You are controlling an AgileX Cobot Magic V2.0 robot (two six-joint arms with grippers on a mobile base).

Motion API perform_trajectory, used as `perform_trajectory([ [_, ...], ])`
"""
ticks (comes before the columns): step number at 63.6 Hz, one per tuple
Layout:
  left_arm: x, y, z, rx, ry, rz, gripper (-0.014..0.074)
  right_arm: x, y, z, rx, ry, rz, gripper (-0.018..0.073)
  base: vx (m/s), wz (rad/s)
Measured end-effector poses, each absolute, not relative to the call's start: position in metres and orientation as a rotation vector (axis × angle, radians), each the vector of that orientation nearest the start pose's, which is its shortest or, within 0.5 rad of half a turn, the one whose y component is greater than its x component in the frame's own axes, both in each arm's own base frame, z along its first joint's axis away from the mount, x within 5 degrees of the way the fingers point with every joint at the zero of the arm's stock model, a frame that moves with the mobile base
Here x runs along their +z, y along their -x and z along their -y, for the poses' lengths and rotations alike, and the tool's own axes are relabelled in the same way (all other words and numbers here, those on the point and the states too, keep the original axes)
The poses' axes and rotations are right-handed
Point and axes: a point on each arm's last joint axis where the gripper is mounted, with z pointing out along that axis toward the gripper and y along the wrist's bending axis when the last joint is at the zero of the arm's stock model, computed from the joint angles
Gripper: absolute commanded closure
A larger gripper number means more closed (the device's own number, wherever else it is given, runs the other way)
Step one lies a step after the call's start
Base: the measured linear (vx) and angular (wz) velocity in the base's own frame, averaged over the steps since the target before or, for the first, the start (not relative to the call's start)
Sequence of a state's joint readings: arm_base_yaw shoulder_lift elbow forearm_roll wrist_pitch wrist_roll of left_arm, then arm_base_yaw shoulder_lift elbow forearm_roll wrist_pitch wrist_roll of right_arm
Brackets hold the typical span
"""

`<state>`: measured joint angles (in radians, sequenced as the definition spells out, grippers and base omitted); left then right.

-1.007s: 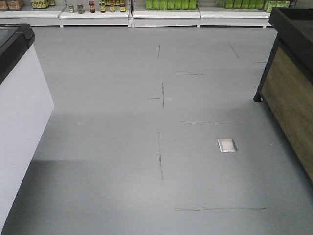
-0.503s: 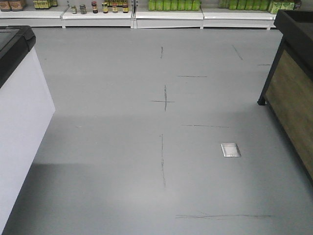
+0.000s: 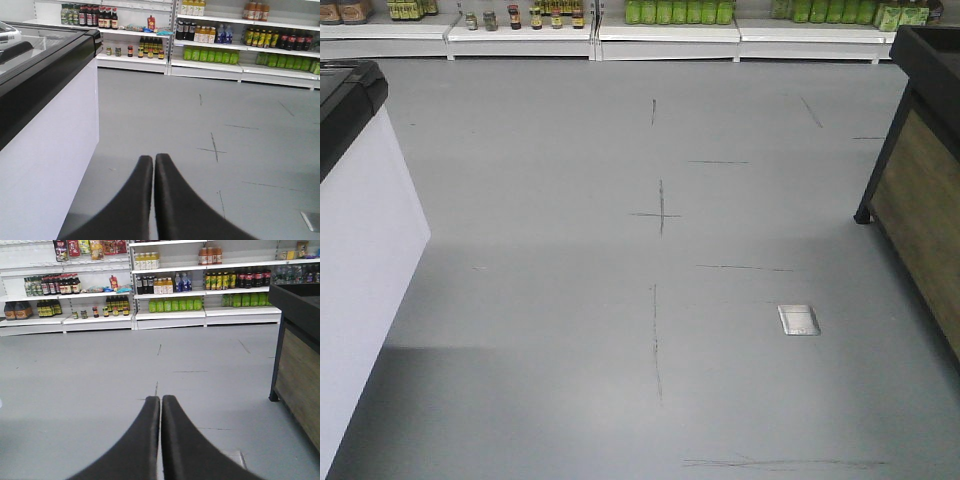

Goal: Pick three apples into basket with both arms
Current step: 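Drive the base forward toward the fruit display tables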

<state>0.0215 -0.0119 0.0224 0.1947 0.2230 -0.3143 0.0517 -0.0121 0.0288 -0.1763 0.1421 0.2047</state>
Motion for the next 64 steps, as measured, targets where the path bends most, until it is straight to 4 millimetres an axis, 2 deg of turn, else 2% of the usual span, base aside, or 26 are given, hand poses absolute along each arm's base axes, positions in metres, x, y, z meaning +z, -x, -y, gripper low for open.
perform_trajectory([
  [30, 0.1864, -0.0554, -0.0051, -0.040, 0.156, -1.706, 0.0603, 0.1914, -0.0565, -0.0006, 0.042, -0.001, -1.640, 0.0561, 0.12, 0.06],
  [64, 0.1864, -0.0554, -0.0051, -0.040, 0.156, -1.706, 0.0603, 0.1914, -0.0565, -0.0006, 0.042, -0.001, -1.640, 0.0561, 0.17, -0.11],
])
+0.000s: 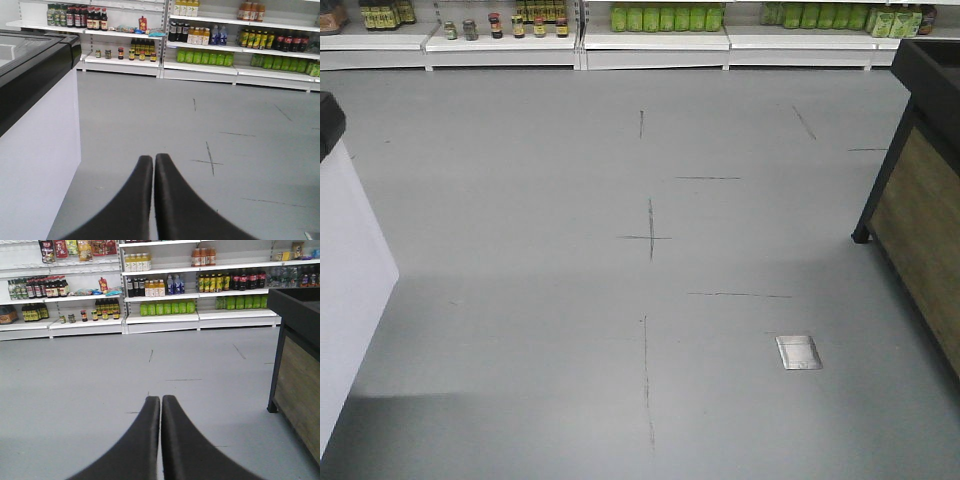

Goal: Pick three apples into basket with both arms
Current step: 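Drive the base forward toward the fruit display tables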

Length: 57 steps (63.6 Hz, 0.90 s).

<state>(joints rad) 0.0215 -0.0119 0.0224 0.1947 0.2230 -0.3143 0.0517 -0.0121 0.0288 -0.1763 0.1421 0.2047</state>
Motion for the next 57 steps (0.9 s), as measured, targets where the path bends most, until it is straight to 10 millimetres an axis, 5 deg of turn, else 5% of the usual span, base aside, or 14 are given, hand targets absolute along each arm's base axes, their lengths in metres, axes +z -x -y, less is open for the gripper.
perform_trajectory([
  [57, 0.1864, -0.0554, -0.0051, -0.040, 0.156, -1.706, 0.0603, 0.1914, -0.0565, -0.0006, 0.042, -0.001, -1.640, 0.0561, 0.18, -0.18],
])
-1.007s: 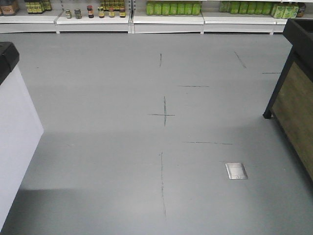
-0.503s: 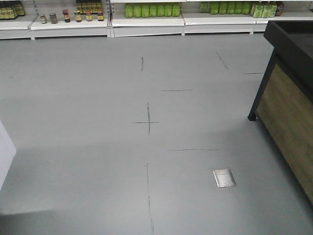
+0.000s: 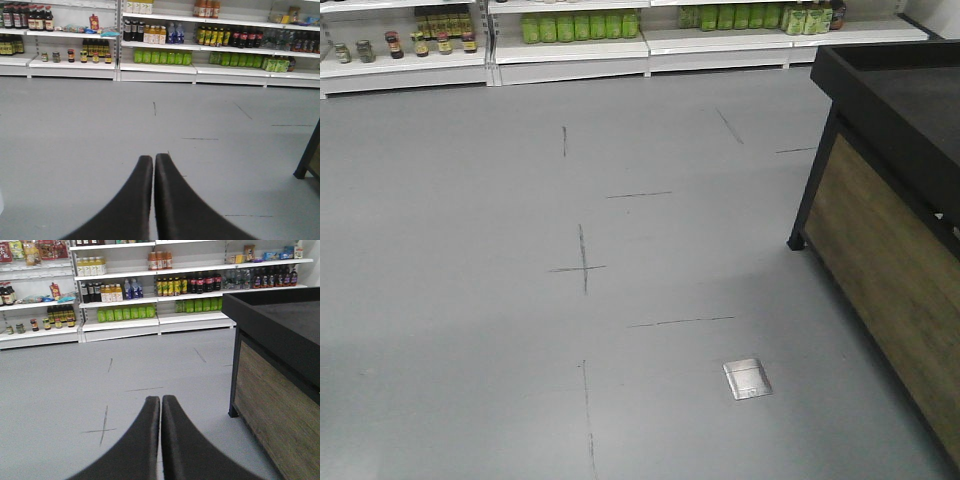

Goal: Pick three apples into basket with both arms
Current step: 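Drive the base forward toward the fruit display tables, then turn and position the base in front of the light-blue basket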

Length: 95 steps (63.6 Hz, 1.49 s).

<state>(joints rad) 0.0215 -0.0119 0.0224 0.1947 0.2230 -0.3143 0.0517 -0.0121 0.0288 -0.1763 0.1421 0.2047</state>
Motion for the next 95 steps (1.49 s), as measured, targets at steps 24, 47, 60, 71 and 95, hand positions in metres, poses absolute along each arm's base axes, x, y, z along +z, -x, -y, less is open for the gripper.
perform_trajectory([
  [24, 0.1864, -0.0554, -0.0051, -0.040, 0.156, -1.706, 0.0603, 0.1914, -0.0565, -0.0006, 0.042, -0.001, -1.640, 0.0561, 0.16, -0.32],
  [47, 0.1864, -0.0554, -0.0051, -0.040, 0.156, -1.706, 0.0603, 0.1914, -0.0565, -0.0006, 0.042, -0.001, -1.640, 0.0561, 0.14, -0.50],
  [60, 0.1864, -0.0554, -0.0051, -0.040, 0.156, -1.706, 0.0603, 0.1914, -0.0565, -0.0006, 0.042, -0.001, -1.640, 0.0561, 0.12, -0.48],
  [71, 0.1864, -0.0554, -0.0051, -0.040, 0.156, -1.706, 0.0603, 0.1914, -0.0565, -0.0006, 0.042, -0.001, -1.640, 0.0561, 0.12, -0.46],
  [95, 0.1864, -0.0554, -0.0051, -0.040, 0.156, -1.706, 0.0603, 0.1914, -0.0565, -0.0006, 0.042, -0.001, -1.640, 0.0561, 0.10, -0.45],
])
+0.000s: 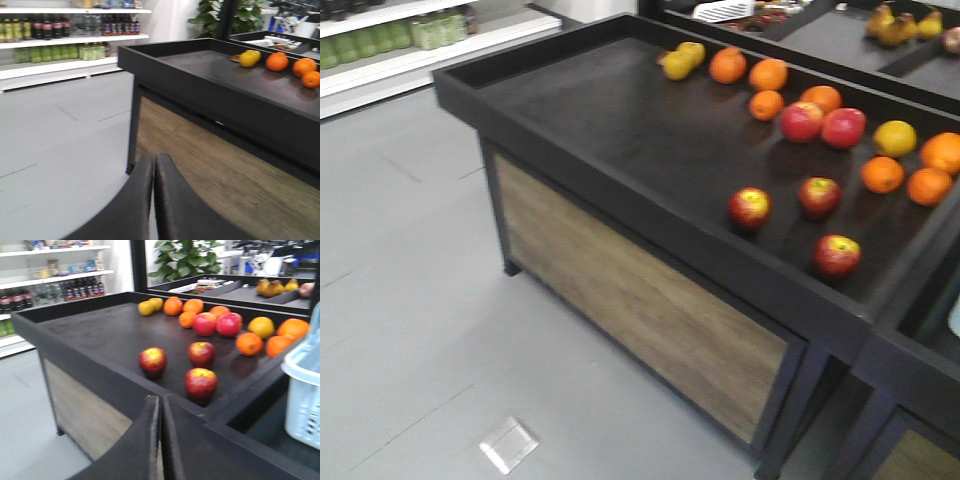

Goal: Pick three apples into basket with both arms
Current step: 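Turn and position the base in front of the light-blue basket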

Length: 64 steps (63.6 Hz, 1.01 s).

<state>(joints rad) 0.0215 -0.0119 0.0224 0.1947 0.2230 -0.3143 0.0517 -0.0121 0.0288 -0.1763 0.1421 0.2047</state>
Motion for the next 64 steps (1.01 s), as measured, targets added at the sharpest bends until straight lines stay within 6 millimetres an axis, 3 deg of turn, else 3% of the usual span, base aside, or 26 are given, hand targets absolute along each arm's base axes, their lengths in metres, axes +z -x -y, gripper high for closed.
perform_trajectory([
  [64, 0.1864, -0.0554, -0.0051, -0.040, 0.156, -1.706, 0.0603, 0.1914, -0.0565, -0.0006, 0.042, -0.001, -1.640, 0.0561, 0.09, -0.37],
])
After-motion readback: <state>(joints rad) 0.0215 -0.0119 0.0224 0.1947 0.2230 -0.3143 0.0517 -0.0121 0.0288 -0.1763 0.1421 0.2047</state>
